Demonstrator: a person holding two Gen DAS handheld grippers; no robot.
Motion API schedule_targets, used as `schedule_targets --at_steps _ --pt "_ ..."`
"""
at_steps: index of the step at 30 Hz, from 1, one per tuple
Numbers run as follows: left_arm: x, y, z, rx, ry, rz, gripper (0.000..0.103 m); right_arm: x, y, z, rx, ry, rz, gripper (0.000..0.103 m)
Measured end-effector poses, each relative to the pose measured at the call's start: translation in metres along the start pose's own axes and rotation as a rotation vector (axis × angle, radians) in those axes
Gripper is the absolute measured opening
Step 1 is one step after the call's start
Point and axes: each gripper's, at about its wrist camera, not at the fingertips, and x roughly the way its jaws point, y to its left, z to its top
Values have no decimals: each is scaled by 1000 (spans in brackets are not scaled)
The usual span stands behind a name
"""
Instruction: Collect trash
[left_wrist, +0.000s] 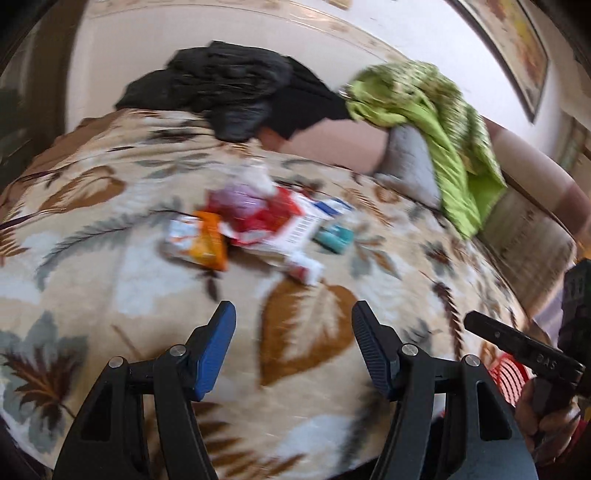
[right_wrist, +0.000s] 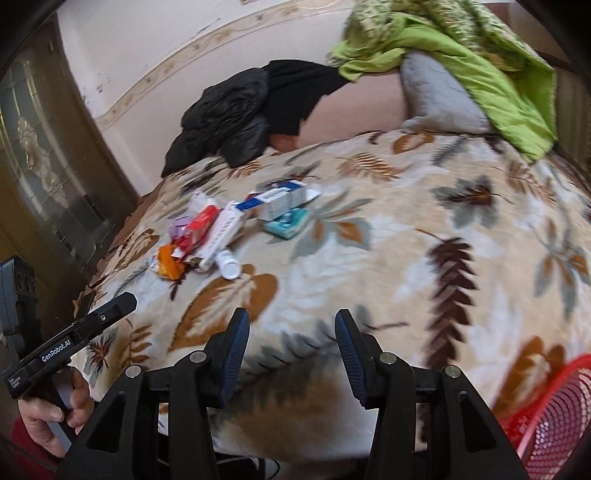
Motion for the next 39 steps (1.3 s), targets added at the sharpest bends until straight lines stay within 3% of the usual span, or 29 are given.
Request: schedule_targets --at_steps 6,9,14,19,21,27,33,36,37,39 --pt "18 48 18 -134 -4 87 64 23 12 4 -7 6 28 52" --pt "37 66 33 -203 12 90 64 25 13 5 -6 -2 42 52" --pt "72 75 54 -233 31 110 64 24 16 3 -34 -4 38 52" --pt "106 81 55 -230 99 133 64 33 16 6 -53 35 80 53" --pt "107 85 56 -231 92 140 50 42 21 9 -76 57 96 53" --pt "85 99 54 -248 38 160 48 91 47 33 -201 129 115 53" --pt "59 99 52 -186 -38 209 48 155 70 46 -338 223 71 53" --pt "51 100 54 -175 -68 207 48 176 80 47 -370 230 41 53" --pt "49 100 55 -172 -78 204 48 181 84 48 -380 223 34 52" --pt "48 99 55 -158 -79 200 48 189 89 46 -401 222 30 37"
